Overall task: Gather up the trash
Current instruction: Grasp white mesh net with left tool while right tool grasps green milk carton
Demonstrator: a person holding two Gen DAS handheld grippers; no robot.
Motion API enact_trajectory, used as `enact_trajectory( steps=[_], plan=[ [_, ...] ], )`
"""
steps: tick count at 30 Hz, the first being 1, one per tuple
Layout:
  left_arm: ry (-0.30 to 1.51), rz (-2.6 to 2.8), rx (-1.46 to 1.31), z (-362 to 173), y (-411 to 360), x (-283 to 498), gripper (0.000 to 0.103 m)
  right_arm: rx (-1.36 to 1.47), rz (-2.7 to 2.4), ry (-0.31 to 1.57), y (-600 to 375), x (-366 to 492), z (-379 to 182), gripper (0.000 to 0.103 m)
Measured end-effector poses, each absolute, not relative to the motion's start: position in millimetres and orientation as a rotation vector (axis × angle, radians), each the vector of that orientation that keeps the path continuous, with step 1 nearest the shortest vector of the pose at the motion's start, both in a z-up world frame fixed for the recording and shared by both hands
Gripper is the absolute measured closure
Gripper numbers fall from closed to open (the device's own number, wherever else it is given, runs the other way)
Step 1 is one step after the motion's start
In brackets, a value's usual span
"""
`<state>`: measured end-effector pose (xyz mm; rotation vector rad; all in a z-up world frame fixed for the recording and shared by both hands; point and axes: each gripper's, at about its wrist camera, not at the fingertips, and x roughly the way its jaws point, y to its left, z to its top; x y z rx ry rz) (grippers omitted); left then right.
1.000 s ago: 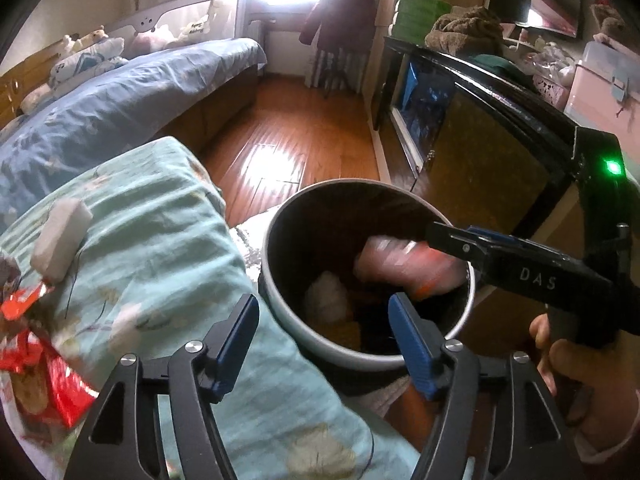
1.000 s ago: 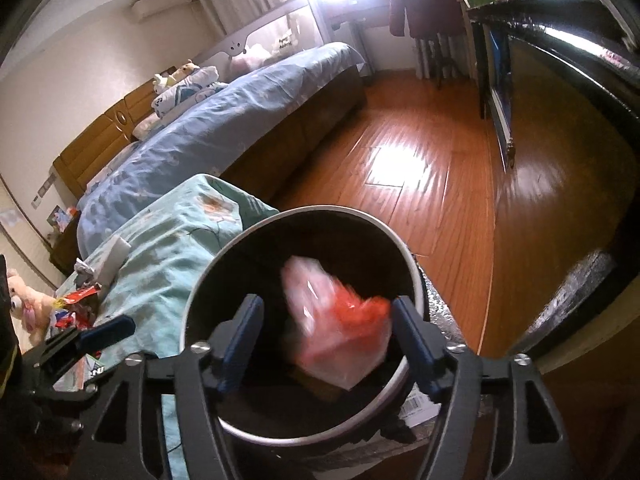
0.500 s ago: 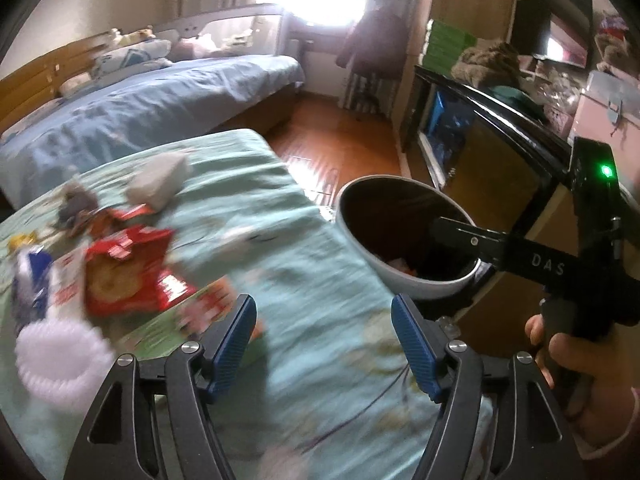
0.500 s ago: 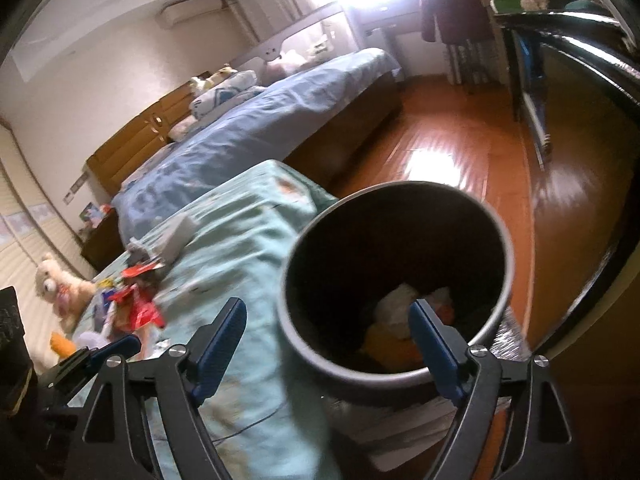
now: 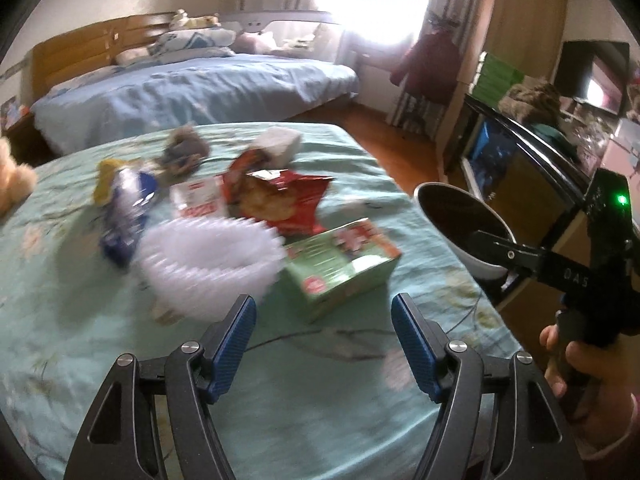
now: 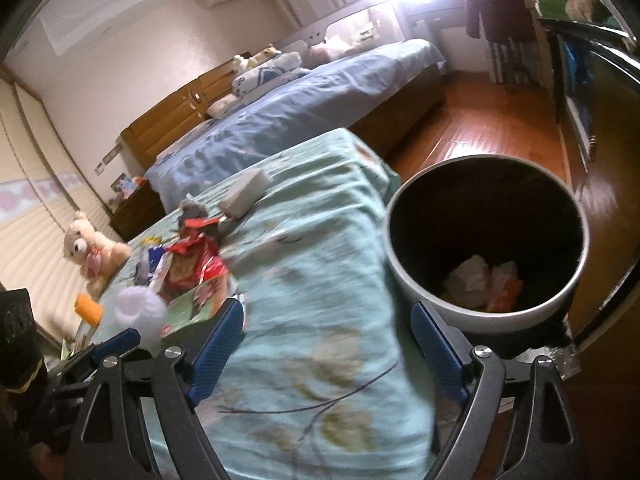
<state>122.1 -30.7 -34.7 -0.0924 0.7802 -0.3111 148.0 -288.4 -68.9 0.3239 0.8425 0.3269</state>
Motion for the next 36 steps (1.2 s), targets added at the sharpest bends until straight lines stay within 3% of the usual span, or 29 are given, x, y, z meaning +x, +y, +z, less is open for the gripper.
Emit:
enact_trajectory(
  steps=[20,21,25,28,34,36],
  plan=[
    [0.781,-0.248,-0.21,-37.1,26.0,145.7,0.033,0.247,0.451,0.891,-235.9,142.0,-74.9,0.015],
    [0.78,-0.252,-0.212,-38.9,26.4,150.0,0.035,0.247,0.455,0.893,-234.5,142.4,-74.9,0.015],
    [0.794,-0.29,-0.223,-47.0,26.6,167.7,0.066,0.234,0.486,0.9,-224.7,144.3,-75.5,0.014],
    [0.79,-0.293,-0.214,-50.1,29.0,172.2,0.076,0.209,0.51,0.909,-212.9,145.2,-78.0,0.014],
    [0.781,-0.27,-0.259,-50.3,48.1,163.0,0.078,0.137,0.523,0.926,-184.9,152.8,-83.9,0.014],
    [0.779,-0.258,-0.279,-50.4,55.9,158.4,0.078,0.112,0.523,0.926,-175.9,156.3,-84.5,0.009]
  ],
)
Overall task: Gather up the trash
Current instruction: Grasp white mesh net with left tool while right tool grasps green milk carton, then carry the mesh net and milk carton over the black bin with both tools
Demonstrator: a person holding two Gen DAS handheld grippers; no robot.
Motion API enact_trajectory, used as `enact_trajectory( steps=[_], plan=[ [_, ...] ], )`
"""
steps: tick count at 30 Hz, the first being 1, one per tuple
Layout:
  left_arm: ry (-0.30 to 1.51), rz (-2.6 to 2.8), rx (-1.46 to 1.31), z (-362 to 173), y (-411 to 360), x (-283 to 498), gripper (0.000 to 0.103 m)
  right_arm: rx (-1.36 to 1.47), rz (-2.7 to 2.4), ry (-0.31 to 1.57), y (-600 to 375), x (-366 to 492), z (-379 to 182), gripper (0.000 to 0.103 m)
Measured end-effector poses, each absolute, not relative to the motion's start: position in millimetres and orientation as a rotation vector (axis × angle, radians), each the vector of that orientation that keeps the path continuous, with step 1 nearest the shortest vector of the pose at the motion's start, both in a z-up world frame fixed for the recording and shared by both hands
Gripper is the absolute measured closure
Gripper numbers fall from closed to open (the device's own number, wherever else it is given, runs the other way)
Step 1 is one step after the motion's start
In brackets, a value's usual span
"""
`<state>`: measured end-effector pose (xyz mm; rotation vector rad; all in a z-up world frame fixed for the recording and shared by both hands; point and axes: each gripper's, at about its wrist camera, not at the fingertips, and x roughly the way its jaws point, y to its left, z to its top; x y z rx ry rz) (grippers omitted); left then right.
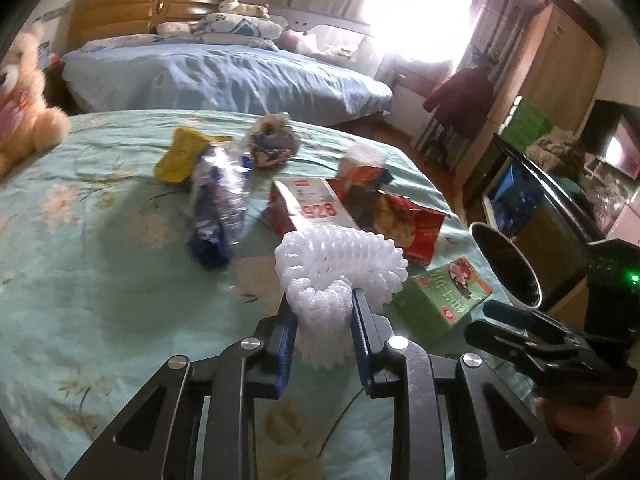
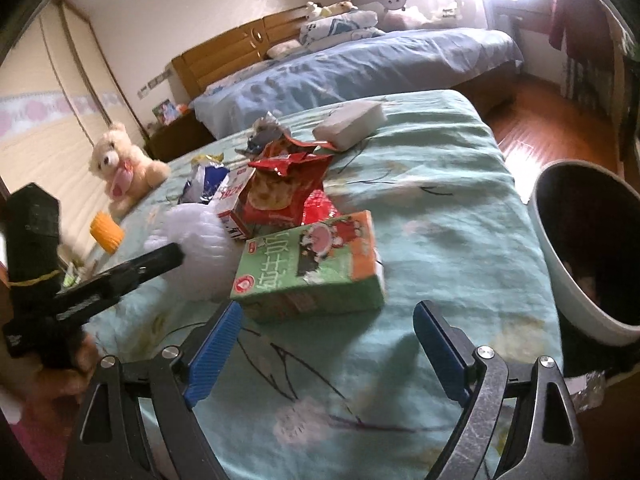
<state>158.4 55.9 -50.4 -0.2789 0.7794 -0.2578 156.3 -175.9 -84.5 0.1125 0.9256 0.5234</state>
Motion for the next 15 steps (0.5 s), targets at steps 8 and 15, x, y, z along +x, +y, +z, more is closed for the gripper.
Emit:
enact_trajectory(
  steps=[8,15],
  plan=[
    [0.786,-0.251,-0.301,-51.3,62.9,153.0,0.078,0.007,0.513,0.937,-150.5,165.2,-89.4,0.009],
    [0.778,-0.281,-0.285,-47.1,51.5,153.6,0.078,0.035,0.501,0.89,-170.2,160.6,-82.0,0.013]
  ],
)
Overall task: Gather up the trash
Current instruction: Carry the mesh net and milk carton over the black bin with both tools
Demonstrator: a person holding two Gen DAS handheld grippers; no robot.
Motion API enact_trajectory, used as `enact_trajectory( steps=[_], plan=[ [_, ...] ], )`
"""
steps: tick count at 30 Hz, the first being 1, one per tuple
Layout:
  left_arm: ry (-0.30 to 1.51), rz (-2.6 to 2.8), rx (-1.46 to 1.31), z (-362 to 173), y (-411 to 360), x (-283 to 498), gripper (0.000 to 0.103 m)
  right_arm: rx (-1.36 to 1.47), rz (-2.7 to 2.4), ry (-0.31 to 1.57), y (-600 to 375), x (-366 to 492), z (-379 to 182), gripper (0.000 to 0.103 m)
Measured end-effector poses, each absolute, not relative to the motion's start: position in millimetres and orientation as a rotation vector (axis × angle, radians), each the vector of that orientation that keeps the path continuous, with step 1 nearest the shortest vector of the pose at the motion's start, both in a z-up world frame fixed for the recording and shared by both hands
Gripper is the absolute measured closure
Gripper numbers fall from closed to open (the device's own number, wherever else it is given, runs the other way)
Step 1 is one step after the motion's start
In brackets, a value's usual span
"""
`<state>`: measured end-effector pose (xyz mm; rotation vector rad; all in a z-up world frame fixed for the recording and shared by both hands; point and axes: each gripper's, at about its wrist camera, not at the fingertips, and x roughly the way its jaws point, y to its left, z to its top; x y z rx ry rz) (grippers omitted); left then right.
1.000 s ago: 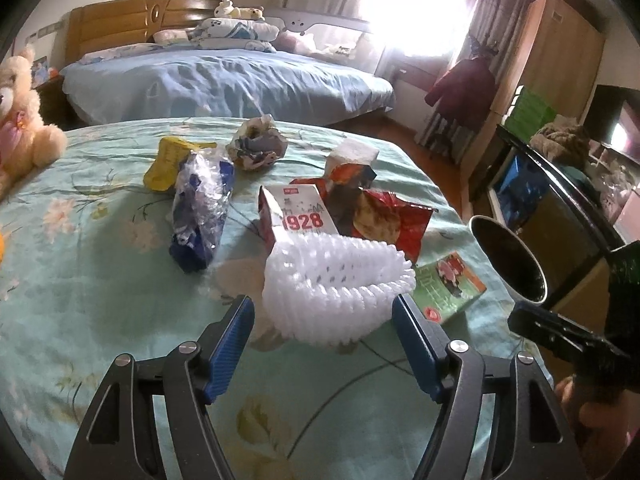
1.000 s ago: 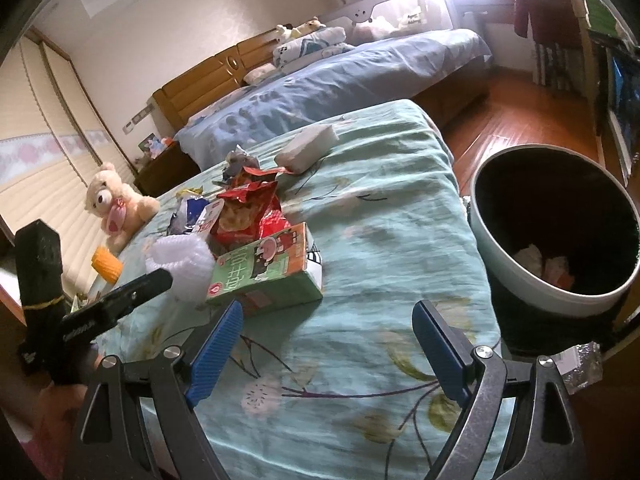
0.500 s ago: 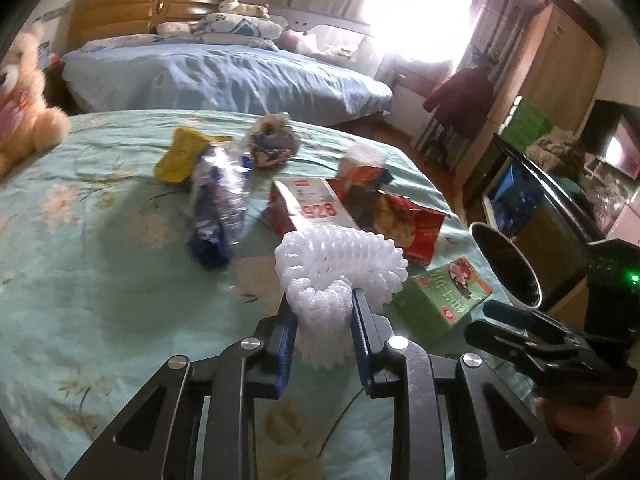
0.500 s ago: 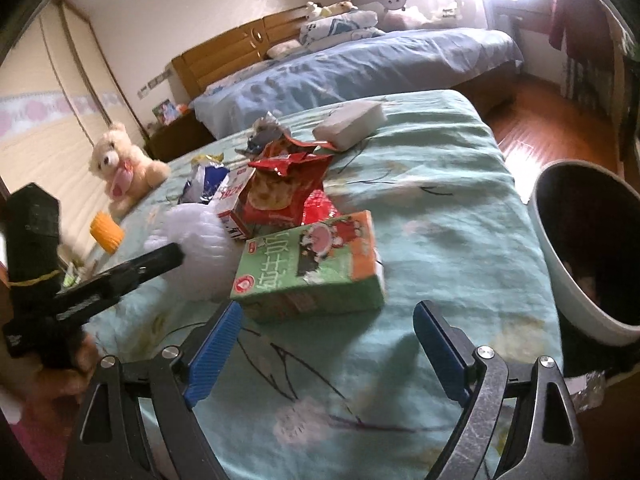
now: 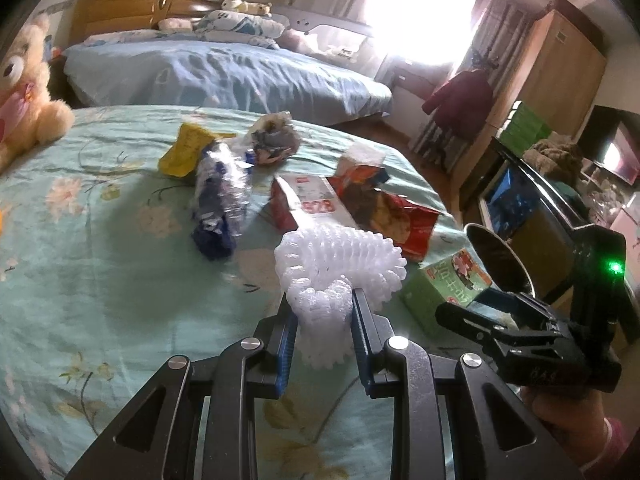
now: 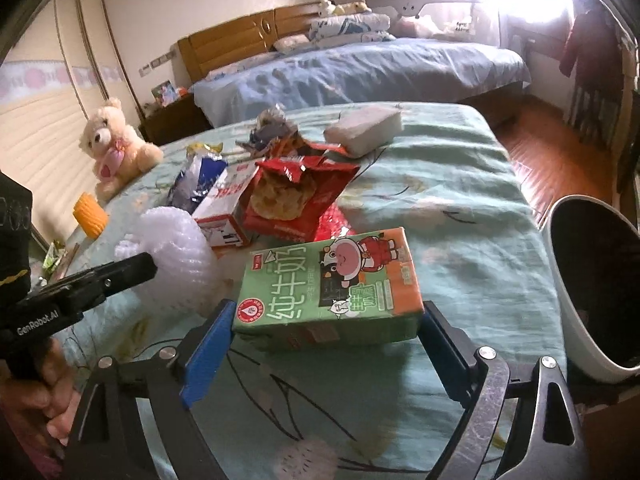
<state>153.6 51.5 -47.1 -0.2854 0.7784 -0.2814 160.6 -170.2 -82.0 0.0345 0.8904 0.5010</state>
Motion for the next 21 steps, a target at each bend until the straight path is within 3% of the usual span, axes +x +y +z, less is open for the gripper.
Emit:
enact_trajectory(
  steps=[21],
  plan=[
    [0.802,-0.429,-0.164,-41.7,-39.9,178.0,0.078,0.193,0.336,0.841,-275.3,155.0,-66.7,0.013]
  ],
)
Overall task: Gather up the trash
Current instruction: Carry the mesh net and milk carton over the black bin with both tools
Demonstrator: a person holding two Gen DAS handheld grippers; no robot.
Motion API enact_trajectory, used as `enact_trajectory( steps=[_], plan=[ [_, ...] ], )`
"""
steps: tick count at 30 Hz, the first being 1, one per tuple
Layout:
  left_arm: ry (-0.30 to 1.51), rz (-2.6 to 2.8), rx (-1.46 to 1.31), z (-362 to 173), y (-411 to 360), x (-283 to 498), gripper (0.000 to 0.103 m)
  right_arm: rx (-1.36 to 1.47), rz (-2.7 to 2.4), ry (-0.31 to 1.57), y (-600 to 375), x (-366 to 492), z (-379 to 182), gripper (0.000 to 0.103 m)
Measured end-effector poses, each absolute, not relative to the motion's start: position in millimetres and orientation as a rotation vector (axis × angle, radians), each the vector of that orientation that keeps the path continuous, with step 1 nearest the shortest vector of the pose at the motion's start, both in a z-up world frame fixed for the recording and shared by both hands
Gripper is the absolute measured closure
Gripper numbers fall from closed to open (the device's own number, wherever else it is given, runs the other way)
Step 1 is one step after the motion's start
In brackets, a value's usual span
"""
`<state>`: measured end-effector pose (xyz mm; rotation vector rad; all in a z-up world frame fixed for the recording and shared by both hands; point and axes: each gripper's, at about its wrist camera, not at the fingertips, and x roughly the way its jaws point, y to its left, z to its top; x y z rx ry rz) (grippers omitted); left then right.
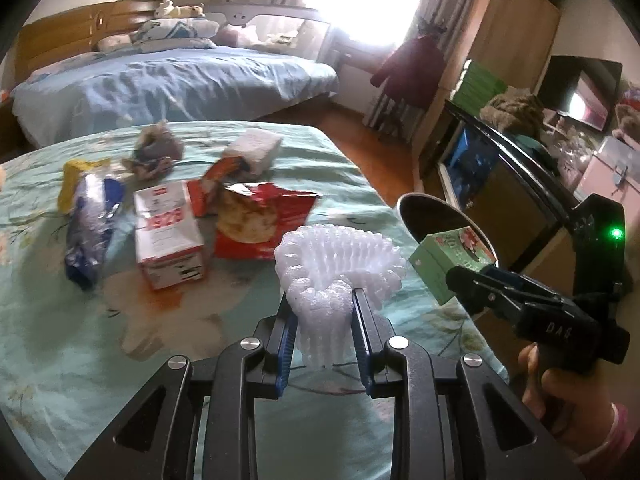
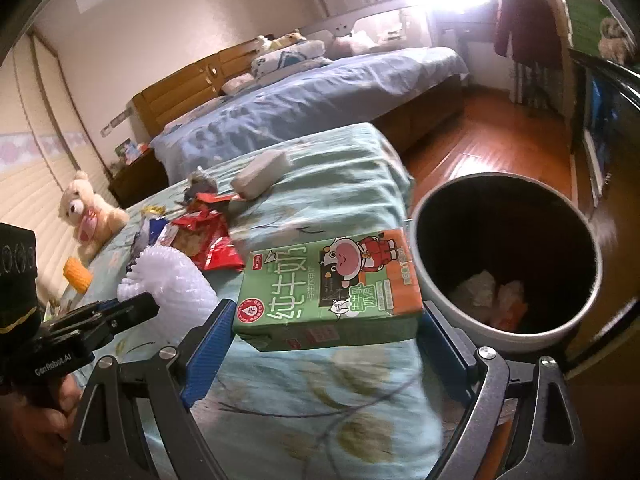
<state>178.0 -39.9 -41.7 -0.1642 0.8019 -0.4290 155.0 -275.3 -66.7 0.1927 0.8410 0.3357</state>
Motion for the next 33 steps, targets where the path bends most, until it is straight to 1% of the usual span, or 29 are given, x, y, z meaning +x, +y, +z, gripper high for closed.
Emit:
enact_trajectory(
  steps=[19,33],
  plan=[
    [0.823,-0.527,-0.078,-42.8,-125.0,224.7,0.077,0.298,0.185,0.838,-370.5,172.4,-73.3,0.013],
    [0.83,-0.568,-0.006,-45.6,-183.2,267.9,0.076,0.326,0.139,0.857,-409.2,197.8,-81.7,0.013]
  ],
)
